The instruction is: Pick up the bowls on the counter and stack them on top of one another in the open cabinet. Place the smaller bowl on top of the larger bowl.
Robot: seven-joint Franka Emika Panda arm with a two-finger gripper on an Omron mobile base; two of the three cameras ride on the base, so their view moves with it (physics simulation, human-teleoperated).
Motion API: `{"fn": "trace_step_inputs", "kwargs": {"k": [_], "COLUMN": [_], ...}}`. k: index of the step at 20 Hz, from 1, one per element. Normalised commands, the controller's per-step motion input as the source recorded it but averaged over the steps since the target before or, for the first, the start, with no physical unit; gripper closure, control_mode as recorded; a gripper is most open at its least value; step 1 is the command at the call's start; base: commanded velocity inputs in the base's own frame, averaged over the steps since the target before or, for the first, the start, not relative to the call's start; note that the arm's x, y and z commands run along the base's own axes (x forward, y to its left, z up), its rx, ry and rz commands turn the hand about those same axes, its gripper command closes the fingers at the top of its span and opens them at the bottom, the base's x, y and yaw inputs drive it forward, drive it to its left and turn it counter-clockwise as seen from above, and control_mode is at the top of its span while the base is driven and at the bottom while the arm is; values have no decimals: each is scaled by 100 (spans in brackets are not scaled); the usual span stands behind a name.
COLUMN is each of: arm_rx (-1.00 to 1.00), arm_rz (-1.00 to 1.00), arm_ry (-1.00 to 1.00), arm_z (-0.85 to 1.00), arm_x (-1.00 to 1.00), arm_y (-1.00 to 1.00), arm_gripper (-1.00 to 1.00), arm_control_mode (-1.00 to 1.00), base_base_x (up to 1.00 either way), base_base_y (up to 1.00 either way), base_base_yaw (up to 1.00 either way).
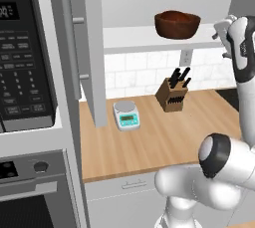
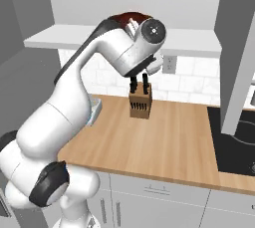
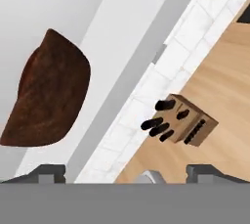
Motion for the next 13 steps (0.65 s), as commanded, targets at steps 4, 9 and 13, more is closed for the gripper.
{"fn": "trace_step_inputs", "kwargs": {"k": [4, 9, 13], "arm_rx": [-26, -21, -56], "arm_rz": [0, 0, 13], "arm_ry": [-3, 0, 24], "arm_z": [-100, -100, -100], "arm_x": [-100, -100, -46], "arm_y": [0, 16, 38], "arm_gripper": [-100, -100, -100], "arm_control_mode": [-100, -100, -100], "base_base_x": [0, 0, 0], "base_base_y": [0, 0, 0], "base_base_yaw": [0, 0, 0]}}
